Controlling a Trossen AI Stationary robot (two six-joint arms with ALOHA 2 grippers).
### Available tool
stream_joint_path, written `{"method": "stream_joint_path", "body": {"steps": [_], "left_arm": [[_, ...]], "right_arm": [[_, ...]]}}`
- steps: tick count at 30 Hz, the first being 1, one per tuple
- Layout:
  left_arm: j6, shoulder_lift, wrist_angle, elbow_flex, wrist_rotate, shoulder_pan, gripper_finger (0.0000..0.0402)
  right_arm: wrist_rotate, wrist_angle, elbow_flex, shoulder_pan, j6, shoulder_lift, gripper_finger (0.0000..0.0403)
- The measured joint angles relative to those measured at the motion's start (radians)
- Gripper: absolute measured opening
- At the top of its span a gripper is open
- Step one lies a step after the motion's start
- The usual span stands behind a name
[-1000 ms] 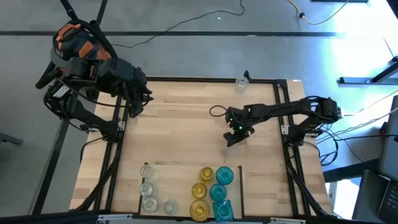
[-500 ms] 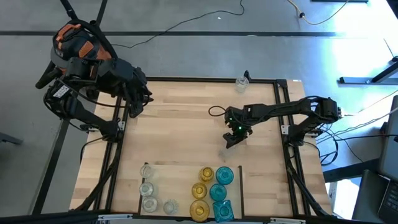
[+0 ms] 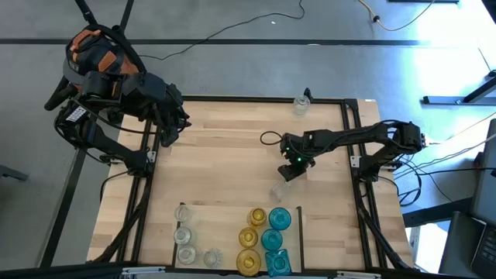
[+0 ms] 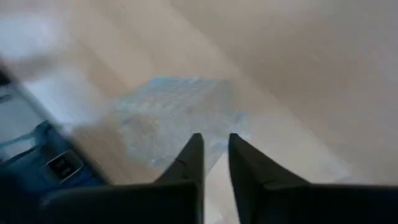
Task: Sort vases onto shelf
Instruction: Put the transparent vase on the shelf aligned with the other transparent vase
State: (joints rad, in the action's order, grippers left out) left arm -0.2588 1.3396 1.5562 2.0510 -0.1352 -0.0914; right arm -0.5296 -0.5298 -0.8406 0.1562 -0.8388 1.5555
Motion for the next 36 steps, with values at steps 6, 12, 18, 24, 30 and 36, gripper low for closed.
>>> {"method": "stream_joint_path", "body": {"steps": [6, 12, 18, 24, 30, 36], "left_arm": [[0.000, 0.000, 0.000, 0.000, 0.020, 0.000, 0.0112], [0.000, 0.003, 0.000, 0.000, 0.026, 0.000, 0.0112], [-0.001, 0.010, -0.010, 0.000, 0.018, 0.000, 0.0112], [0.028, 0.017, -0.026, -0.050, -0.033, 0.000, 0.0112], [0.102, 0.016, -0.099, -0.165, -0.108, -0.005, 0.0112], [0.257, 0.011, -0.171, -0.354, -0.016, -0.086, 0.0112]], "right_arm": [[0.026, -0.003, 0.000, 0.002, 0.004, 0.000, 0.0010], [0.092, 0.002, 0.000, 0.000, -0.095, 0.000, 0.0078], [0.147, 0.008, 0.000, -0.053, -0.386, 0.000, 0.0159], [0.178, 0.099, 0.000, -0.181, -0.760, 0.000, 0.0189], [0.254, 0.110, 0.000, -0.256, -1.080, 0.000, 0.0182], [0.293, 0.147, 0.000, -0.275, -1.205, 0.000, 0.0178]]}}
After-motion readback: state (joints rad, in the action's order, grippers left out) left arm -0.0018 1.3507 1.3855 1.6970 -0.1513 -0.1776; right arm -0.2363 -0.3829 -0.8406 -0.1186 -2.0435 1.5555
